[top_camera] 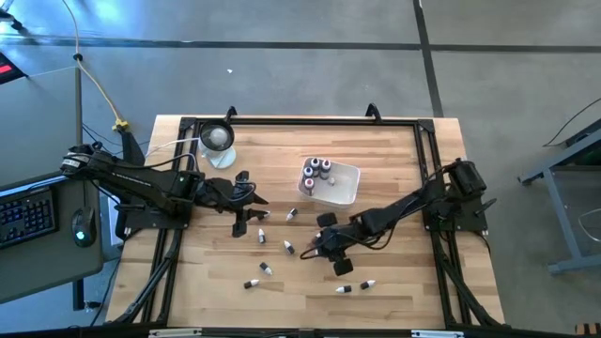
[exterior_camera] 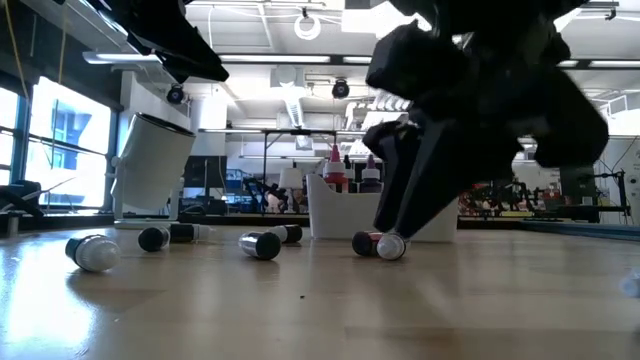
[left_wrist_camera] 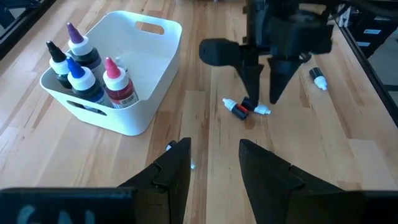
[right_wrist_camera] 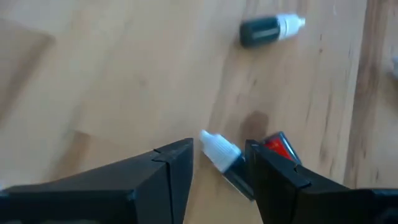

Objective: Pick & Place food coloring
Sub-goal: Put the white small food coloring bottle into the white bin

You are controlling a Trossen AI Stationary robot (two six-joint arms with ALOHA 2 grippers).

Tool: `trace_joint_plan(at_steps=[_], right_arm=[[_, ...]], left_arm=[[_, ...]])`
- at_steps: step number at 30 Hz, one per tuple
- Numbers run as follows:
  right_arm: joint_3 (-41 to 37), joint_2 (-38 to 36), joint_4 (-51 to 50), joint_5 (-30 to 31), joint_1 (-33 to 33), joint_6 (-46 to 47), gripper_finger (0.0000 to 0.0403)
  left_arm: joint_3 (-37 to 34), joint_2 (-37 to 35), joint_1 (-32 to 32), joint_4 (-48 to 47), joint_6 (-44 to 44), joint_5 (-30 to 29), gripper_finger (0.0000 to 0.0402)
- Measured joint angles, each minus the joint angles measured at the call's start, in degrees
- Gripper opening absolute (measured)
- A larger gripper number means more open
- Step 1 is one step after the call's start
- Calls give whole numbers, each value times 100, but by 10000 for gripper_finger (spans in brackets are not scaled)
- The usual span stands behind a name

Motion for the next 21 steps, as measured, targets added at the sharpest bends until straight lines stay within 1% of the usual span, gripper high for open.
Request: trace_joint_plan(at_steps=[3, 10, 14, 17, 21], right_arm=[[0, 167, 7, 175, -43, -101, 138], [13, 346, 17, 146, -120, -156, 138], [13, 354, 25, 135, -193, 165, 134], [11, 361, 29, 84, -263, 422, 117], [11, 351, 39, 62, -339, 545, 74]], left_arm=[[0, 0, 0, -2, 0, 0, 134], [-4, 0, 0, -4, 0, 0, 134], [-4, 2, 0, -6, 0, 2, 134], [-4, 1, 0, -6, 0, 2, 134], [-4, 0, 0, -6, 0, 2, 134]])
